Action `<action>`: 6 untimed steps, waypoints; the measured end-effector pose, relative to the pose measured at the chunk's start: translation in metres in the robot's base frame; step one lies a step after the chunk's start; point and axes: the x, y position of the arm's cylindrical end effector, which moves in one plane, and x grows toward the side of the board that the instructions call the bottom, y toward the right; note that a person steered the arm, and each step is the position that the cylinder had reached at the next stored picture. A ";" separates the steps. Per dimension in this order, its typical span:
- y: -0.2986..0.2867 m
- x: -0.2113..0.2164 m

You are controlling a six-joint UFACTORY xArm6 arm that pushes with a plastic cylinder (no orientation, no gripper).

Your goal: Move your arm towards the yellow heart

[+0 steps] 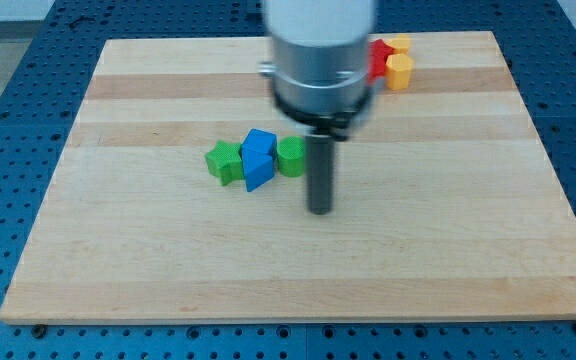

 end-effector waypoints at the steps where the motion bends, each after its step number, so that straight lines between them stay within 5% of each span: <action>1: 0.073 -0.018; 3: 0.192 -0.160; 4: 0.196 -0.237; 6: 0.116 -0.256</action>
